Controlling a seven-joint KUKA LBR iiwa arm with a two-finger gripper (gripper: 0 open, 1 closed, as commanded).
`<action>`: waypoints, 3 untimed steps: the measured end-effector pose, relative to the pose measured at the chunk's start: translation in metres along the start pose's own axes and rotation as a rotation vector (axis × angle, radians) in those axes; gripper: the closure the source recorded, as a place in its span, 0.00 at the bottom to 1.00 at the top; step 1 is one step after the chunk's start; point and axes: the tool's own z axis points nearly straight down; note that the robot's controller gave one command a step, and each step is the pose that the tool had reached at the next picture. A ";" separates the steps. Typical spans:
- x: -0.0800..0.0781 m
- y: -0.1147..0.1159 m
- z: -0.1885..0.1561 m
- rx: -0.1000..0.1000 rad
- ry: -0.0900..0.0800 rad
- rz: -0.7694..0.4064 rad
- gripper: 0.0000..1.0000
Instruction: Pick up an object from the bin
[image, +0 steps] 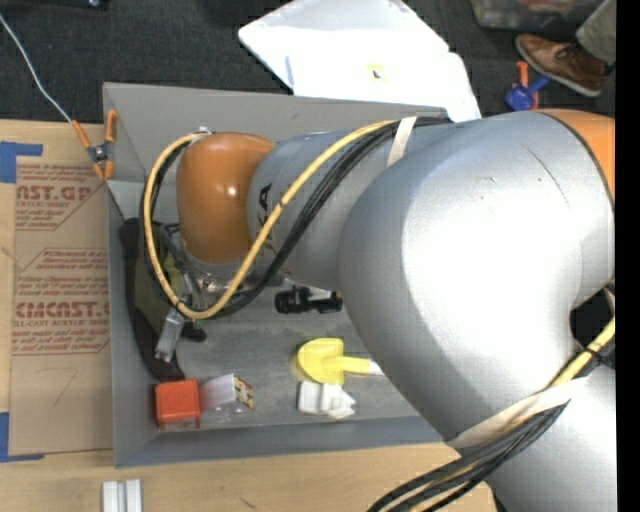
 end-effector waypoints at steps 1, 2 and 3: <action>-0.012 -0.003 0.020 -0.008 -0.005 0.034 0.00; -0.012 -0.005 0.014 -0.030 -0.023 0.383 1.00; -0.012 -0.005 0.014 -0.030 -0.023 0.383 1.00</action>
Offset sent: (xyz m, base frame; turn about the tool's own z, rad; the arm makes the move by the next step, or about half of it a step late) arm -0.0014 -0.0129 -0.0278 0.3857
